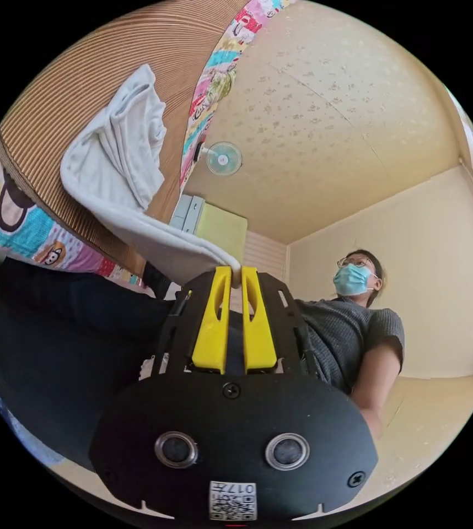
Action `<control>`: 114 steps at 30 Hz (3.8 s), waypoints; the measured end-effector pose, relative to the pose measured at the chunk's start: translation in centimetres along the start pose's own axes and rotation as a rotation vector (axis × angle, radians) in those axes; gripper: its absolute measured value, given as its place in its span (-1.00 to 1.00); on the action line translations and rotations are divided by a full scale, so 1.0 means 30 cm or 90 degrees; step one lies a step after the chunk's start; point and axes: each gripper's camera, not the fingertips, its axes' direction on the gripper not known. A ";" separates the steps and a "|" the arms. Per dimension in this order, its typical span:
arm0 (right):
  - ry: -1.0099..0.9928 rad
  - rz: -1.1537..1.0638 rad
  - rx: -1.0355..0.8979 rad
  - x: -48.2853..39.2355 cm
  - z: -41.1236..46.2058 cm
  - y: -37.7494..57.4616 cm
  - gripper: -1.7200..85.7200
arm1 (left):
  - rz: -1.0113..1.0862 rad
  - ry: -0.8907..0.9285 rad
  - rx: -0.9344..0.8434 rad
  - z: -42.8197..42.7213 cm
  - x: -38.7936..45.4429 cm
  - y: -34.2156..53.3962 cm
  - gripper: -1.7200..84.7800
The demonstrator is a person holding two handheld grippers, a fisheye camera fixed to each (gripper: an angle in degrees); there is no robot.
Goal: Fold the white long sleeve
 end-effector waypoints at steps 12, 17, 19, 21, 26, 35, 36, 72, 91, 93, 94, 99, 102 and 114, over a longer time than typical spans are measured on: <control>0.115 -0.068 -0.028 0.019 0.668 -0.581 -0.91 | -0.020 0.009 0.323 0.042 -0.111 -0.662 -0.87; 0.167 -0.008 0.014 0.183 0.786 -0.703 -0.89 | -0.063 -0.079 0.344 0.071 -0.177 -0.813 -0.86; 0.145 -0.045 0.018 0.191 0.815 -0.711 -0.88 | -0.072 -0.110 0.347 0.081 -0.184 -0.835 -0.84; 0.123 -0.101 0.013 0.167 0.842 -0.705 -0.87 | -0.006 -0.076 0.376 0.093 -0.158 -0.831 -0.81; 0.473 -0.264 -0.150 0.068 1.058 -0.638 -0.80 | -0.003 -0.149 0.398 0.122 -0.102 -0.775 -0.77; 0.969 -0.529 -0.341 0.187 1.628 -0.530 -0.72 | 0.112 -0.699 0.213 0.487 0.099 -0.998 -0.68; 1.008 -0.518 -0.356 0.220 1.652 -0.540 -0.73 | 0.103 -0.713 0.176 0.531 0.077 -1.043 -0.69; 0.767 -0.454 -0.610 0.582 2.110 -0.150 -0.61 | -0.076 -0.636 0.082 0.873 -0.243 -0.670 -0.67; 1.257 -0.590 -0.943 1.036 2.539 0.110 -0.71 | 0.069 -0.821 0.020 1.298 -0.023 -0.526 -0.84; 1.180 -0.558 -0.885 0.938 2.505 0.046 -0.75 | 0.103 -0.736 0.034 1.262 0.008 -0.480 -0.80; 1.106 -0.509 -0.850 0.864 2.471 -0.009 -0.77 | 0.112 -0.702 0.030 1.248 0.015 -0.468 -0.79; 0.646 -0.229 -0.705 0.653 2.234 -0.256 -0.78 | 0.150 -0.492 0.049 1.037 0.113 -0.303 -0.74; 0.335 -0.041 -0.651 0.685 2.068 -0.372 -0.78 | 0.126 -0.479 0.111 0.923 0.161 -0.235 -0.73; 0.499 -0.278 -0.569 0.582 1.519 -0.721 -0.79 | 0.178 -0.592 0.068 1.098 0.110 -0.396 -0.73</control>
